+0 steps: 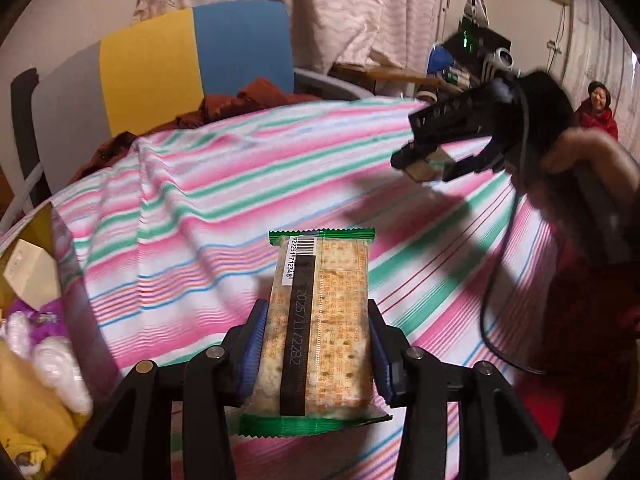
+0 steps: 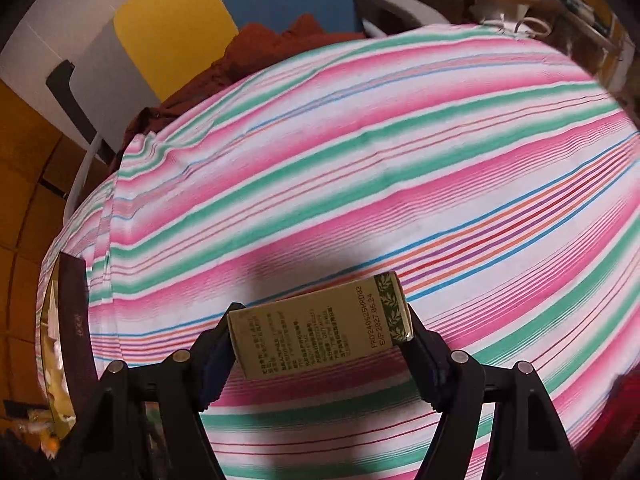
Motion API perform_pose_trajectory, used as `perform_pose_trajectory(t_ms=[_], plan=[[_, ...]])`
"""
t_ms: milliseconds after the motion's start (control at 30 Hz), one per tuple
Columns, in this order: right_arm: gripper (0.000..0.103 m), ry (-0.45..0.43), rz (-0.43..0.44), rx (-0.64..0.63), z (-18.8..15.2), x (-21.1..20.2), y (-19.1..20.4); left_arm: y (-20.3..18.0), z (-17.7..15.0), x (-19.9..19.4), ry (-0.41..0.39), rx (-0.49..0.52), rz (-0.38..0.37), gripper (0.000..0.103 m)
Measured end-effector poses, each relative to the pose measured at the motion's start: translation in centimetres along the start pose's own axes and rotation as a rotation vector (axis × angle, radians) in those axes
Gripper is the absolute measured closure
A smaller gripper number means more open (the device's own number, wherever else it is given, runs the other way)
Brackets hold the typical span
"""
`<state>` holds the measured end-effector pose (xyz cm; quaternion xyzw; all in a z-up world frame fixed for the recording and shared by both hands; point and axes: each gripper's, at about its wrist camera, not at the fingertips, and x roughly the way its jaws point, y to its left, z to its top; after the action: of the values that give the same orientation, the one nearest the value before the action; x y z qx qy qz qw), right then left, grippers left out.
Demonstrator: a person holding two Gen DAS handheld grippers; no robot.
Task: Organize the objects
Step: 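Carry the cracker packet and green box over the tray and release both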
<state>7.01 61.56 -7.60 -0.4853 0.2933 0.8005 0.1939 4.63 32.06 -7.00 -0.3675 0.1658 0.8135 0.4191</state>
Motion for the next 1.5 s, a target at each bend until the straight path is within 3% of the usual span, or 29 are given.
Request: perform_pose_trajectory(t_ms=[200,567,1000,1167,1333,1500], plan=[[0.028,-0.027,-0.033,0.005,0.2,-0.4,0.0,1.5,0.3,-3.3,-0.054,-0.051,0.013,0.057],[0.028,-0.071,-0.078,0.012,0.4,-0.9,0.0,7.1,-0.8,-7.2,-0.096,-0.181,0.108,0.057],[0.028,-0.096,-0.189,-0.061,0.1,-1.1,1.5,13.5,-4.5,-11.3,-0.138,-0.352,0.169,0.057],[0.028,-0.091,-0.221,-0.126,0.0,-1.1,2.8,17.2,-6.2,-14.0,-0.162,-0.435,0.235,0.057],[0.028,-0.112,-0.150,-0.250,-1.0,-2.7,7.2,21.4,-8.9,-16.3,-0.158,-0.531,0.330,0.057],[0.028,-0.141,-0.007,-0.427,-3.3,-4.7,14.8,24.1,-11.2,-17.8,-0.156,-0.614,0.391,0.057]])
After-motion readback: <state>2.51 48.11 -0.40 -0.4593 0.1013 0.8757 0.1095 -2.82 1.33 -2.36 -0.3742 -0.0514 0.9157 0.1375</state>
